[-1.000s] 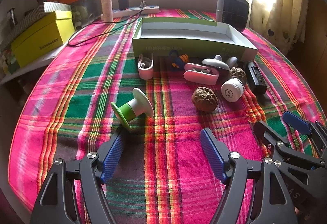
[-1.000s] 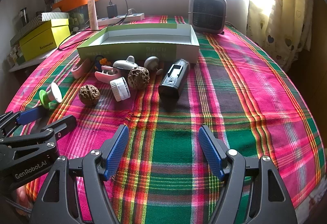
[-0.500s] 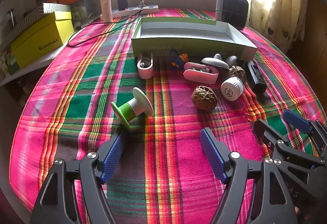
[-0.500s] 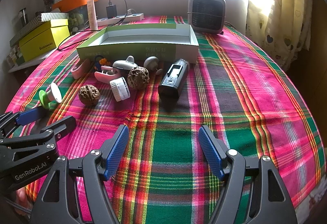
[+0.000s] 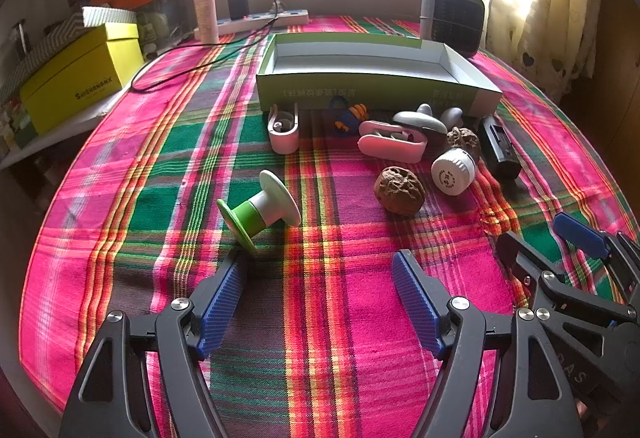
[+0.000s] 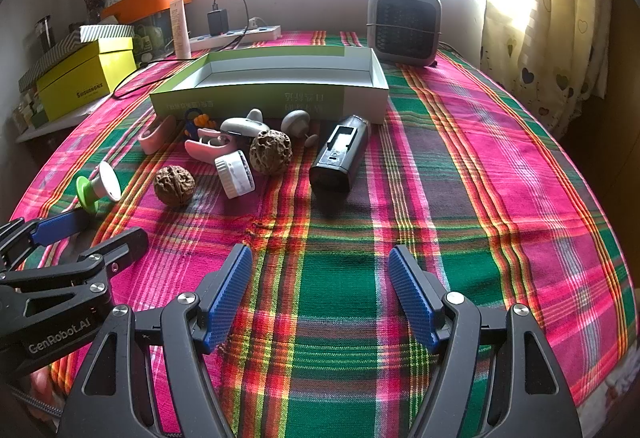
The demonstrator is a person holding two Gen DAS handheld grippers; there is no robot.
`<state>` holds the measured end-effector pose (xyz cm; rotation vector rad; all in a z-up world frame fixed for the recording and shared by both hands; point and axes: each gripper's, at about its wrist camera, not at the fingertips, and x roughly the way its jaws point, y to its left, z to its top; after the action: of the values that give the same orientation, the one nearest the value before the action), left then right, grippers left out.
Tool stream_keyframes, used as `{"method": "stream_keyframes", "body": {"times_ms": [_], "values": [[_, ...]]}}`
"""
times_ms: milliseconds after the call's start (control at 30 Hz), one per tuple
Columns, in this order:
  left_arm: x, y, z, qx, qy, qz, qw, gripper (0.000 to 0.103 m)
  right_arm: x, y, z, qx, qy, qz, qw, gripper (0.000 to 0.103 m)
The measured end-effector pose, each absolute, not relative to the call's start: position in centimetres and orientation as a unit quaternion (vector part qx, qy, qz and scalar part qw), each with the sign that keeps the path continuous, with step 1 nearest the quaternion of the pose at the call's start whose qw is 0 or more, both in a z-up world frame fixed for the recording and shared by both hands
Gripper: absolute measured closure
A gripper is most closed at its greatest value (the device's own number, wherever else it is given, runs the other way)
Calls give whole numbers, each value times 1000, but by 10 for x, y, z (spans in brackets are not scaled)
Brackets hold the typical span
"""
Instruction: Organize objects
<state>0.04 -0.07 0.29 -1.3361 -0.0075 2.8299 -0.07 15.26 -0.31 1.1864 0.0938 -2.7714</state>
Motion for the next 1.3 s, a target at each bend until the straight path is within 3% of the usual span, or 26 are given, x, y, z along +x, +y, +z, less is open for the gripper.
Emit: {"method": "stream_keyframes", "body": {"times_ms": [867,1300], "values": [[11,-15,7,-430,-1,903,16,31,2,154,-2,390,25,-918,64,32],[4,-55,15,-406,-38,913,-1,33,1,136,2,382,24,-913,139,32]]}}
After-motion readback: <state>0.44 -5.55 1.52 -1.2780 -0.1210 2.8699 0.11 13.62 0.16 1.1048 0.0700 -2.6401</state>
